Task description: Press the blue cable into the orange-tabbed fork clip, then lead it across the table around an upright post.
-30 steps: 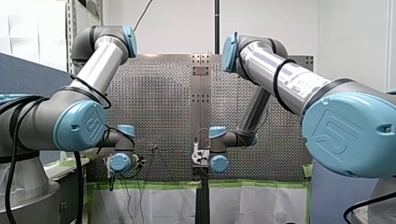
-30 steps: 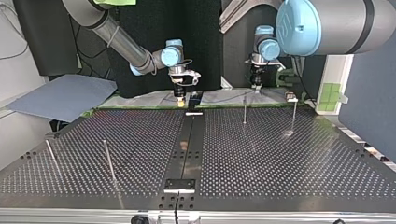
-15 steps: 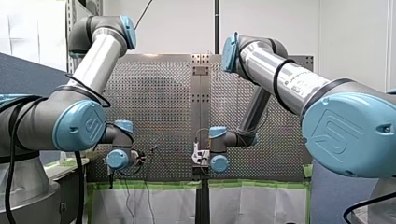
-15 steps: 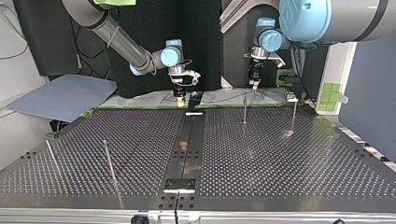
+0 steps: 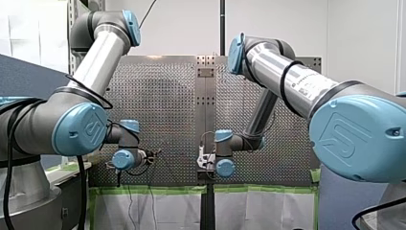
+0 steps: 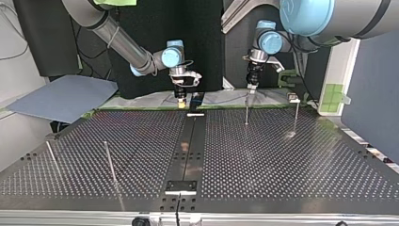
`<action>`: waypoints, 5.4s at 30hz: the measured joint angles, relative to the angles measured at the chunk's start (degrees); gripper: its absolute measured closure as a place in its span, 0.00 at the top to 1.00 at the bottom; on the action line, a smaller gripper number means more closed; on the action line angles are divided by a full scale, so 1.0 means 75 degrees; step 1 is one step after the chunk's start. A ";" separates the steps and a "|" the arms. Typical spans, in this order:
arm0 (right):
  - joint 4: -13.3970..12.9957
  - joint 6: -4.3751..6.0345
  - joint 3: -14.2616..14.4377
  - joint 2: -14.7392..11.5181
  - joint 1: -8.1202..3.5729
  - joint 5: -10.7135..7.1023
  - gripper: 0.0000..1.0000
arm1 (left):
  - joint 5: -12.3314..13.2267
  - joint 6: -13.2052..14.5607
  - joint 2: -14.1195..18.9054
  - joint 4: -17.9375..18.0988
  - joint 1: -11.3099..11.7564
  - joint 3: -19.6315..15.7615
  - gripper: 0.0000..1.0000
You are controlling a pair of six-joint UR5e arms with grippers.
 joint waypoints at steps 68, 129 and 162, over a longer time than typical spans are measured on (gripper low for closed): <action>-0.0009 -0.0012 0.0004 0.0019 -0.0026 -0.0117 0.00 | -0.0231 0.0170 0.0002 -0.0185 -0.0938 0.0195 1.00; 0.0001 -0.0023 0.0004 0.0031 -0.0053 -0.0153 0.00 | -0.2046 -0.0528 -0.0836 -0.1507 -0.1554 0.2480 1.00; 0.0007 -0.0024 0.0001 0.0040 -0.0092 -0.0160 0.00 | -0.2755 0.0147 -0.0845 -0.1844 -0.1568 0.2849 0.00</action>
